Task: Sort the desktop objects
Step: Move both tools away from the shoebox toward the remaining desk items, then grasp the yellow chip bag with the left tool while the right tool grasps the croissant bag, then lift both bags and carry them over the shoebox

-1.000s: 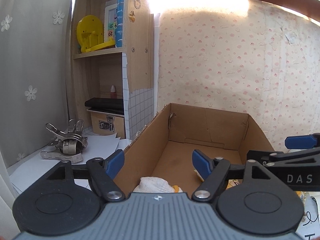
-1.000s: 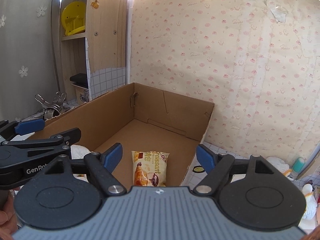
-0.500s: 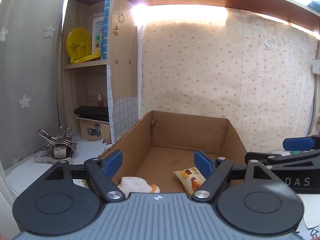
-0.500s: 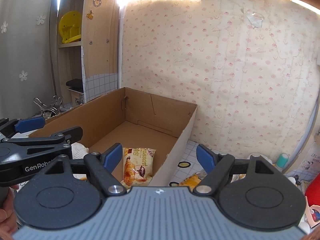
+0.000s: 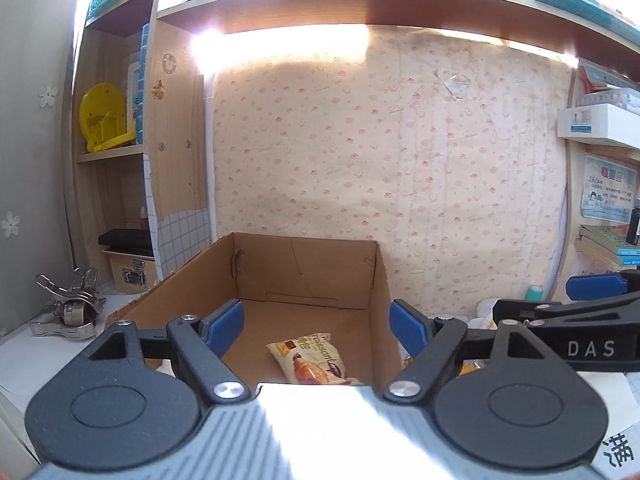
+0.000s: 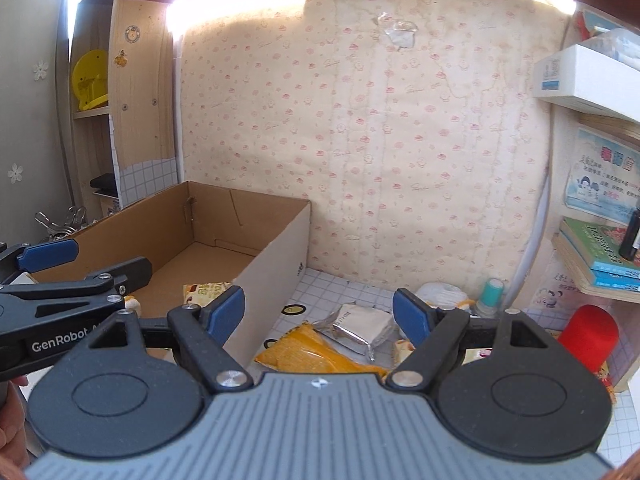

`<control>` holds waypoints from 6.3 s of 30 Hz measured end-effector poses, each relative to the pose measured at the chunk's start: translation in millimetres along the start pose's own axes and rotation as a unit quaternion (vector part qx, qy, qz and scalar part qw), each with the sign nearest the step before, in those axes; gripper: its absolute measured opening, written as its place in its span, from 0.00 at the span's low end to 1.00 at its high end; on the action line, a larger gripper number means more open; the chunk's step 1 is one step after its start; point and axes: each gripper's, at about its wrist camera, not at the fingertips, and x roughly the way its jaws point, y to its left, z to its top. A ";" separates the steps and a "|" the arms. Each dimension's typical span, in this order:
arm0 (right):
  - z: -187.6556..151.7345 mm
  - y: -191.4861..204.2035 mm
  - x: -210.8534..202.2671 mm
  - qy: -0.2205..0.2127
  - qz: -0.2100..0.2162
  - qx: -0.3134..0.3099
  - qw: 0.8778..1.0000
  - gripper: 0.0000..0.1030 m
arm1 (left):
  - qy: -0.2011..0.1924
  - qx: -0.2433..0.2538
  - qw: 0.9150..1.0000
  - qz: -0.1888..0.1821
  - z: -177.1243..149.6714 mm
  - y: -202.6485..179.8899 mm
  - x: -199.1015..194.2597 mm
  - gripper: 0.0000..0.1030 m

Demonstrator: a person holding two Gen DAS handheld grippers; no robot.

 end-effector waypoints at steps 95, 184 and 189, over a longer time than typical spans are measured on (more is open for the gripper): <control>-59.3 -140.6 36.5 0.060 -0.049 0.048 0.996 0.78 | 0.119 0.075 0.990 -0.034 -82.8 -130.2 58.1 0.89; -92.5 -79.5 -39.9 0.020 -0.072 0.137 0.988 0.56 | 0.055 0.018 0.998 -0.031 -46.3 -97.8 -0.5 0.50; -88.3 -73.5 -46.8 0.013 -0.068 0.131 0.989 0.56 | 0.045 0.022 0.998 -0.030 -41.6 -94.5 -11.4 0.50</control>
